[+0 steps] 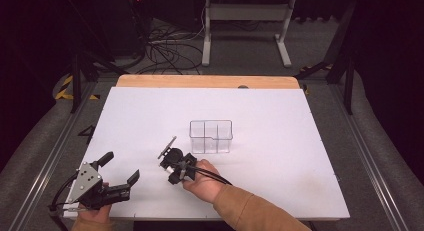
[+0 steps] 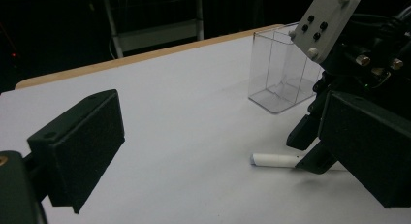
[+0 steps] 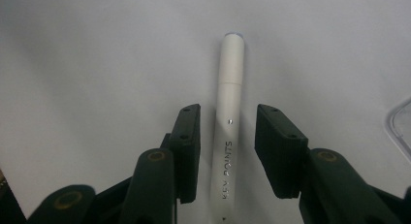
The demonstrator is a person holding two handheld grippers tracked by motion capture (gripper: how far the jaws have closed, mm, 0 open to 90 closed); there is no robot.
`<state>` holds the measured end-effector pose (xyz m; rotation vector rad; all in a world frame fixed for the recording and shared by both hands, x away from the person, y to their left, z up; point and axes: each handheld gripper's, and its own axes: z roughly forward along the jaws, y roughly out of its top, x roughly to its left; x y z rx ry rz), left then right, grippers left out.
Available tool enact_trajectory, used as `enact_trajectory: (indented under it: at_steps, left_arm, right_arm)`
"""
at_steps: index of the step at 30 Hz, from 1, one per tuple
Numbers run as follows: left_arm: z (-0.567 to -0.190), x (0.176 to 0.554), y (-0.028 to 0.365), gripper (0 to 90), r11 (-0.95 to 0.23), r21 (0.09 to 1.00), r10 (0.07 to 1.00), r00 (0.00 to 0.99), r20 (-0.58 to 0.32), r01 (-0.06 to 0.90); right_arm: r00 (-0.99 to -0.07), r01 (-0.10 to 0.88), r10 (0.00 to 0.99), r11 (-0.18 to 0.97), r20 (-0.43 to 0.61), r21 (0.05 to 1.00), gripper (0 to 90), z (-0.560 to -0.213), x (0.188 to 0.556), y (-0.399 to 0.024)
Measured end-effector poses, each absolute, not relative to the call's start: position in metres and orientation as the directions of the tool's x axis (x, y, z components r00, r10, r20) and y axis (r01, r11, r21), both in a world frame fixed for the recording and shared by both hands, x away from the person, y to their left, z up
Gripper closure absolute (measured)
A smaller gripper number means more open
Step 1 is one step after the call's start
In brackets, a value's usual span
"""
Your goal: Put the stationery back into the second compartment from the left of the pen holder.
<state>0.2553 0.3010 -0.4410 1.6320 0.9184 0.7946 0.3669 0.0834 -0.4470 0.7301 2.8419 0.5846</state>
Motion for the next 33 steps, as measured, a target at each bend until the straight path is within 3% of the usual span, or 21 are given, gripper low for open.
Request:
enact_trajectory:
  at_steps: [16, 33]
  left_arm:
    - [-0.441, 0.255, 0.3, 3.3, -0.154, 0.972, 0.874, 0.484, 0.051, 0.175]
    - [-0.441, 0.255, 0.301, 3.3, -0.153, 0.973, 0.874, 0.484, 0.052, 0.173]
  right_arm:
    - [-0.833, 0.44, 0.532, 0.803, -0.15, 0.401, 77.0, -0.455, 0.356, 0.093]
    - [-0.823, 0.452, 0.546, 0.796, -0.155, 0.403, 78.4, -0.454, 0.355, 0.093]
